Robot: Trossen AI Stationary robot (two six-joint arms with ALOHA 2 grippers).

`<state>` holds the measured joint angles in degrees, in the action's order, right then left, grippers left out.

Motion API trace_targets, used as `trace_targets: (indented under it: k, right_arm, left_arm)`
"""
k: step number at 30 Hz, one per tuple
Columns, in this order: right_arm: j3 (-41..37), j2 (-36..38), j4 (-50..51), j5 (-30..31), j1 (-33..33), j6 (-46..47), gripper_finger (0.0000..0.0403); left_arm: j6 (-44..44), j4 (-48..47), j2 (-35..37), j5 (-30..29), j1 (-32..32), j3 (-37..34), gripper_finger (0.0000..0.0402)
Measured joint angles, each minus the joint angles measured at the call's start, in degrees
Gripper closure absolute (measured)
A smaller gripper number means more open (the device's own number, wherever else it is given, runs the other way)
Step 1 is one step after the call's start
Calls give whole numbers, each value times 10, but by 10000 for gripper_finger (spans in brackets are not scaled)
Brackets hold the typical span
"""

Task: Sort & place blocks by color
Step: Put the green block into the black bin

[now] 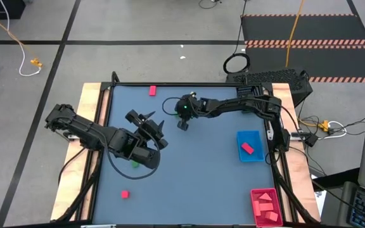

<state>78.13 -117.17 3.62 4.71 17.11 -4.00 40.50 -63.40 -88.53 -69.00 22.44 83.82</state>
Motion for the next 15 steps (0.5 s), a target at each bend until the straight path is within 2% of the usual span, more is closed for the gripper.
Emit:
trace_targets:
  k: [9,12,15]
  right_arm:
    - [0,64,88,-5,-32,-16,402]
    - [0,72,82,-5,-36,-36,401]
    - [1,73,56,-5,-32,-63,380]
  left_arm:
    - [2,-2,0,25,6,0,167]
    - [2,-3,0,26,8,0,167]
    - [3,-3,0,27,9,0,167]
